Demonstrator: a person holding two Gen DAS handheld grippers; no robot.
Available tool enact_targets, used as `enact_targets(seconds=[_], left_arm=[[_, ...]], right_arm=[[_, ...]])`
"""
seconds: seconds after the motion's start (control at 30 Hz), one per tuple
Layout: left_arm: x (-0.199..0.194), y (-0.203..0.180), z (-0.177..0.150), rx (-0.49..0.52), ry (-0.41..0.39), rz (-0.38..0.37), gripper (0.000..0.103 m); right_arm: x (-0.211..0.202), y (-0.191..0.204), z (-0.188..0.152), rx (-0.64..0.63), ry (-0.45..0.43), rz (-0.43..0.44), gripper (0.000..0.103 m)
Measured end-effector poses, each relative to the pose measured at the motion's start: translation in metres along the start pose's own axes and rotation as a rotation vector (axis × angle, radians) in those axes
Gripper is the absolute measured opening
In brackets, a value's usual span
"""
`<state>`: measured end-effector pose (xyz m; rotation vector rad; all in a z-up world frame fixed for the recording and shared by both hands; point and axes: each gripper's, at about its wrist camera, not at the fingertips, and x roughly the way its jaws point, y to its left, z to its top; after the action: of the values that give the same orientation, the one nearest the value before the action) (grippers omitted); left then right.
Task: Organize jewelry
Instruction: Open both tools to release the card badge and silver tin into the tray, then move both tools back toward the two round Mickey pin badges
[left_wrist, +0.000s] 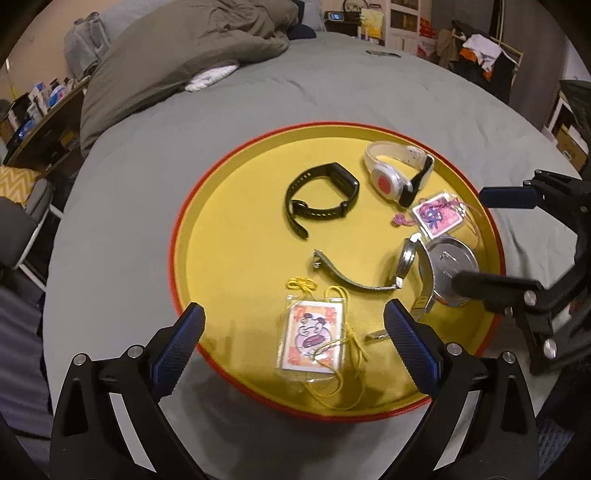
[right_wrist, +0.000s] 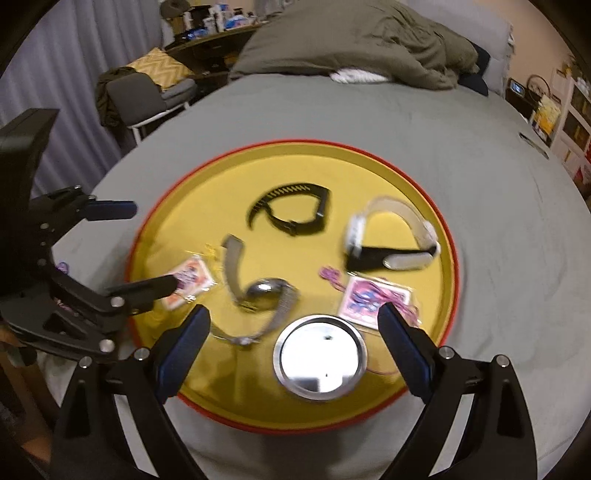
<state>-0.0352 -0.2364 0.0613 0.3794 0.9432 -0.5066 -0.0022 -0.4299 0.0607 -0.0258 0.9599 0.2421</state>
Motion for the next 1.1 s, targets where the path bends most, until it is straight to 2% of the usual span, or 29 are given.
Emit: enact_targets(seconds=[0.3,0.4,0.7,0.87,1.1], left_arm=[[-0.015,0.035,-0.017,-0.056,-0.011,0.029,0.095],[-0.022,0.054,-0.027,-0.090,-0.014,0.044,0.095],[-0.045,0.122,-0.082,-0.185,0.031,0.094,0.095],[-0.052,0.148,-0.122,-0.223,0.078,0.088,0.095],[-0.056,0.165,-0.170,-0.236,0.146,0.057,0.095]], right_arm=[[0.003,0.054,0.012,-0.069,-0.011,0.048,0.088],[0.008,0.074,0.017,-0.087,-0.004,0.099,0.088],[0.036,0.159,0.026,-0.237,0.054,0.217,0.088],[0.052,0.207,0.020,-0.318,0.106,0.318,0.088],[0.076,0.248,0.008,-0.419,0.189,0.357,0.088]])
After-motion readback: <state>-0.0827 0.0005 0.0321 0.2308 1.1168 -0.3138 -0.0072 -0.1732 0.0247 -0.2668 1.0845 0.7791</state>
